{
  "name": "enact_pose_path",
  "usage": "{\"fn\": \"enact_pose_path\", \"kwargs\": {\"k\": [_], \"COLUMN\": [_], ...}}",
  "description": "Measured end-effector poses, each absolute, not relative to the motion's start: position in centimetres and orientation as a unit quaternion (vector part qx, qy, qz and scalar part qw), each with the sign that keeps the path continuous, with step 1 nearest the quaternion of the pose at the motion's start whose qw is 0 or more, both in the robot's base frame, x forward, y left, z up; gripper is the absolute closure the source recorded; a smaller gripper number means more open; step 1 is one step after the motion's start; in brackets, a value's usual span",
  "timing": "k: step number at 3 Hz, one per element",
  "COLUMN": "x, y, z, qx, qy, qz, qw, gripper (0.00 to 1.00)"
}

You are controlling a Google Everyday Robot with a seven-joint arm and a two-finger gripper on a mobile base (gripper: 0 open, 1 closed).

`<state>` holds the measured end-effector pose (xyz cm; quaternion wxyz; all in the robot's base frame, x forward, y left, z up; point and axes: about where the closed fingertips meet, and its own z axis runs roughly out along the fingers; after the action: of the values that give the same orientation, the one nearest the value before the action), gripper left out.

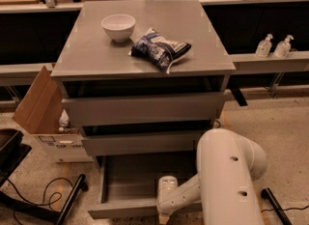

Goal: Open bottom drawer

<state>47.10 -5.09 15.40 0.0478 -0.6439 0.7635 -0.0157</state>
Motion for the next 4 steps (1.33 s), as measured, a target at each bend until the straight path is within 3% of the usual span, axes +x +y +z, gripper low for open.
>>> {"fn": "enact_pose_path", "kwargs": {"k": [1,2,4], "x": [47.1,47.2,48.0], "y": [-5.1,-5.9,-9.2], "z": [15.4,17.5,27.0], "qx": [-0.644,-0.634,-0.611], "qy": [0.763,0.772,0.783], "qz": [-0.015,-0.030,-0.102], "qw": [0.047,0.042,0.056], "gripper": [0.00,0.18,0.65]}}
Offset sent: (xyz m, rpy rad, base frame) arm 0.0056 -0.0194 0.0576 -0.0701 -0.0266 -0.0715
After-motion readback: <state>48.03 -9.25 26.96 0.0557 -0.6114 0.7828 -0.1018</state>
